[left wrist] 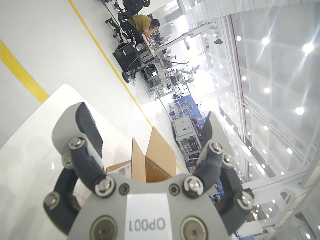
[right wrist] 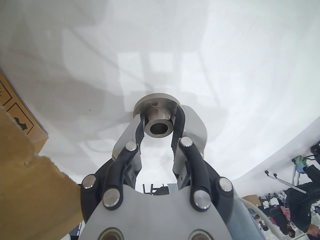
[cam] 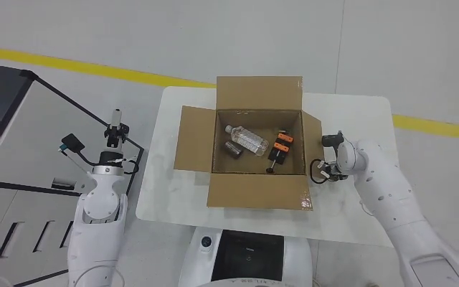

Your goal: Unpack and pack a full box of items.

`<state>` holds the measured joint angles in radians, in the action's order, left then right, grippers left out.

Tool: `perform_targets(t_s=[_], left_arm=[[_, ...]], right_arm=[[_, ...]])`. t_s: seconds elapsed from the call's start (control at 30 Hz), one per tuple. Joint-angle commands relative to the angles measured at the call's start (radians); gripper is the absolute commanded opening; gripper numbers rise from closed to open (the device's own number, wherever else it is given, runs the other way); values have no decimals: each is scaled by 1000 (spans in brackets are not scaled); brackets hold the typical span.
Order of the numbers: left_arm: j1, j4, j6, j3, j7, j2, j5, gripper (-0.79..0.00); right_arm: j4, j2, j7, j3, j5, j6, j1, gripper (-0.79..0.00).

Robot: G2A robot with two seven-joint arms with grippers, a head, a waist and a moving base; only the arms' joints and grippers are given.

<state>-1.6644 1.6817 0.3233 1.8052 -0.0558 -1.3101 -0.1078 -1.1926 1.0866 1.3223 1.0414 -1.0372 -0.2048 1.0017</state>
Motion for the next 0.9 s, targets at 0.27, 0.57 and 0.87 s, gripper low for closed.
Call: perform_targets(t_s=[0.27, 0.57, 0.87], left_arm=[[0, 0, 0, 0, 0, 0, 0, 0], [0, 0, 0, 0, 0, 0, 0, 0], [0, 0, 0, 0, 0, 0, 0, 0]], right_arm=[[-38, -4, 26, 28, -19, -2, 9, -785], [-191, -39, 132, 139, -107, -6, 68, -785], [-252, -53, 164, 202, -138, 0, 119, -785]])
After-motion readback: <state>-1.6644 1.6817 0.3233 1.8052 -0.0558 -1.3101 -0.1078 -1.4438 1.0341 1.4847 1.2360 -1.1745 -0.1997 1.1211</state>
